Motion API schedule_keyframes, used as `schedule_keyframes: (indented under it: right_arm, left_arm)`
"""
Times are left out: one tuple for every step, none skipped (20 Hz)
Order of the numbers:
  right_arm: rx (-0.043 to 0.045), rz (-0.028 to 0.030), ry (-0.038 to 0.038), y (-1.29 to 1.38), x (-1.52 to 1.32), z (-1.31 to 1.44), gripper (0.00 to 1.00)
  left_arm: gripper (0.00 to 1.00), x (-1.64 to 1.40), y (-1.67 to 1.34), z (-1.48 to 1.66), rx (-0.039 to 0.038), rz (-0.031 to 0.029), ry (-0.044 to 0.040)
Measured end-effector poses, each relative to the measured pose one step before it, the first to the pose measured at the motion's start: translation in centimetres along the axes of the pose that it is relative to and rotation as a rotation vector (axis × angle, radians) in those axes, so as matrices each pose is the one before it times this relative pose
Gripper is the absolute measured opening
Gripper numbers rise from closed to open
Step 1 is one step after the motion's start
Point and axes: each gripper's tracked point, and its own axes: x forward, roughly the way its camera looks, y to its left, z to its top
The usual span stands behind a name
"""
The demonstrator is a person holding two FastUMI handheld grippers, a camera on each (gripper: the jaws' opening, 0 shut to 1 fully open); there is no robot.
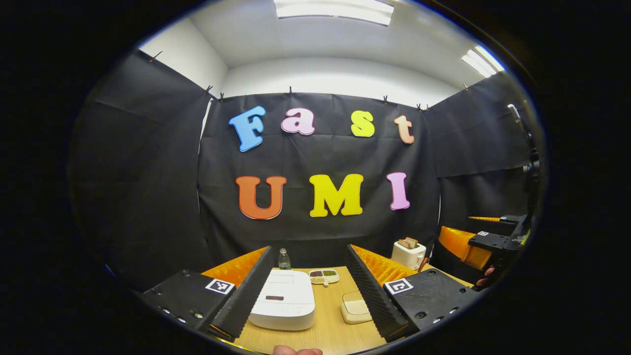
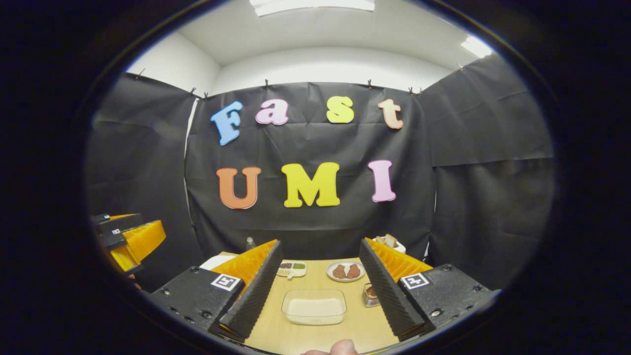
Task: Close the left gripper, press the button to open the rice cooker; take a wooden spoon from the chopstick holder with the right hand, scoop a spoonful of rice and pour it into the rice cooker, then put the wooden spoon back into the chopstick holder.
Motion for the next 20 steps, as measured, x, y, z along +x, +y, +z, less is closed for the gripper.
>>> schedule_keyframes:
  right_arm:
    - [0.00021, -0.00368, -0.00149, -0.082, -0.096, -0.024, 1.00]
    - [0.00078, -0.00528, 0.00114, -0.256, -0.003, -0.093, 1.00]
    - [0.00183, -0.00441, 0.00428, -0.230, 0.054, -0.221, 1.00]
    - [0.00381, -0.00493, 0.00494, -0.226, 0.081, -0.105, 1.00]
    - [0.00402, -0.00331, 0.00030, -0.178, 0.011, -0.035, 1.00]
    - [0.00312, -0.00427, -0.00431, -0.196, 0.061, 0.127, 0.96]
    - [0.00098, -0.00264, -0.00120, -0.151, 0.115, -0.036, 1.00]
    - [0.00142, -0.00210, 0.00173, -0.139, 0.060, 0.010, 1.00]
    - [0.00215, 0.00067, 0.00035, -0.002, -0.041, -0.091, 1.00]
    - [0.00072, 0.00006, -0.00062, -0.078, 0.076, 0.059, 1.00]
    - [-0.00137, 0.00400, 0.00231, 0.018, 0.067, -0.071, 1.00]
    - [-0.00288, 0.00348, 0.00021, 0.069, 0.120, 0.027, 1.00]
    - [-0.00298, 0.00268, 0.00166, -0.012, 0.067, -0.075, 1.00]
    - [0.00208, 0.00347, -0.00156, 0.083, 0.072, 0.056, 1.00]
    - [0.00263, 0.00504, 0.00121, 0.100, -0.039, 0.050, 1.00]
    - [0.00147, 0.00808, 0.00144, 0.183, 0.122, -0.044, 1.00]
    - [-0.00190, 0.00463, 0.00308, 0.011, 0.098, -0.142, 1.00]
    - [-0.00229, 0.00394, -0.00020, 0.032, 0.063, 0.032, 1.00]
    - [-0.00147, 0.00221, 0.00014, 0.053, 0.160, -0.005, 1.00]
    - [-0.00044, 0.00533, 0.00002, 0.143, 0.097, 0.005, 1.00]
  left_arm:
    - [0.95, 0.094, -0.096, 0.060, -0.00346, -0.00629, 0.00205]
    - [0.95, 0.146, -0.131, 0.073, -0.00156, -0.00320, -0.00116]
    - [0.95, 0.140, -0.103, 0.179, -0.00210, -0.00361, -0.00188]
    - [0.95, 0.087, -0.205, -0.009, -0.00241, -0.00486, -0.00073]
    - [0.95, 0.171, -0.154, -0.029, 0.00067, -0.00379, -0.00147]
    - [0.95, 0.126, -0.187, -0.097, -0.00043, -0.00457, 0.00136]
    - [0.95, 0.092, -0.199, -0.029, -0.00090, -0.00306, 0.00304]
    - [0.95, 0.046, -0.165, -0.108, -0.00090, -0.00059, 0.00453]
    - [0.95, -0.091, -0.080, -0.055, -0.00152, 0.00033, 0.00453]
    - [0.95, 0.202, 0.012, -0.020, -0.00184, -0.00015, 0.00113]
    - [0.95, 0.105, -0.065, 0.044, -0.00173, 0.00084, 0.00071]
    - [0.95, 0.114, -0.128, 0.000, 0.00418, 0.00014, 0.00192]
    - [0.95, 0.088, 0.189, -0.090, 0.00371, 0.00600, 0.00189]
    - [0.95, 0.171, 0.036, 0.135, -0.00238, 0.00492, -0.00006]
    - [0.95, 0.141, -0.204, 0.019, -0.00685, 0.00048, 0.00002]
    - [0.95, 0.064, -0.064, -0.009, -0.00289, 0.00377, -0.00180]
    - [0.95, 0.140, 0.195, 0.246, 0.00275, 0.00759, -0.00547]
    - [0.95, -0.080, 0.178, 0.132, 0.00497, 0.01080, -0.00284]
    - [0.95, 0.094, 0.206, 0.071, 0.00449, 0.01407, -0.00084]
    - [0.95, 0.090, 0.170, -0.144, 0.00402, 0.01237, 0.00210]
